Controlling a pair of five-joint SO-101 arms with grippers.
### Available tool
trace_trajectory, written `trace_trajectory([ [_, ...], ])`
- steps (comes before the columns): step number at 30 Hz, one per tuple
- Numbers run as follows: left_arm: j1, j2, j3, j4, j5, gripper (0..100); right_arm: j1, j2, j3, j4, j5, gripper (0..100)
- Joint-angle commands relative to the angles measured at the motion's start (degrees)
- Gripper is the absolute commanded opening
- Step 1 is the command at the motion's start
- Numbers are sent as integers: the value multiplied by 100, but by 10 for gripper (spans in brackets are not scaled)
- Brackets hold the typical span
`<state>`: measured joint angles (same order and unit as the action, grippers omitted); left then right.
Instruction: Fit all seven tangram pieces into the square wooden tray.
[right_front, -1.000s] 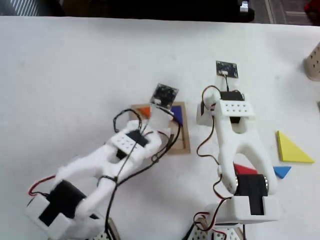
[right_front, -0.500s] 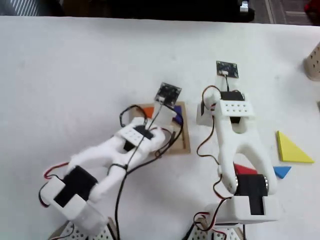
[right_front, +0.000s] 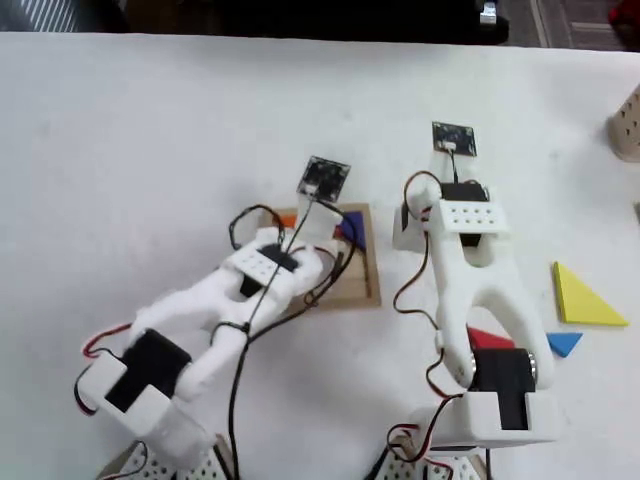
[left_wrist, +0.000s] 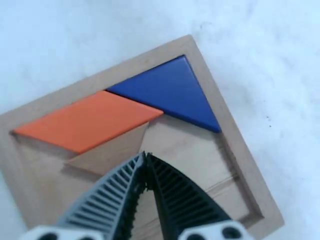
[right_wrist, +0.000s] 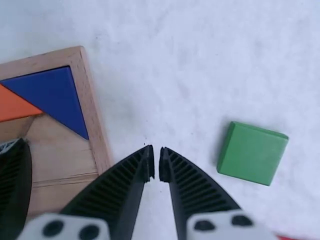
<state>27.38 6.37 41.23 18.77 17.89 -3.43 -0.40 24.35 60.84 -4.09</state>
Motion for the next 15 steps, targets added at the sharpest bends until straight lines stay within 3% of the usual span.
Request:
trace_trajectory([
  [1, 22, -426, -44, -105, -149, 24, 48, -286, -53, -66, 79, 31],
  [9, -101, -2185, 1266, -105, -185, 26, 57, -286, -53, -66, 79, 31],
  [15, -382, -1675, 1108, -97, -633, 24, 57, -286, -53, -66, 79, 31],
])
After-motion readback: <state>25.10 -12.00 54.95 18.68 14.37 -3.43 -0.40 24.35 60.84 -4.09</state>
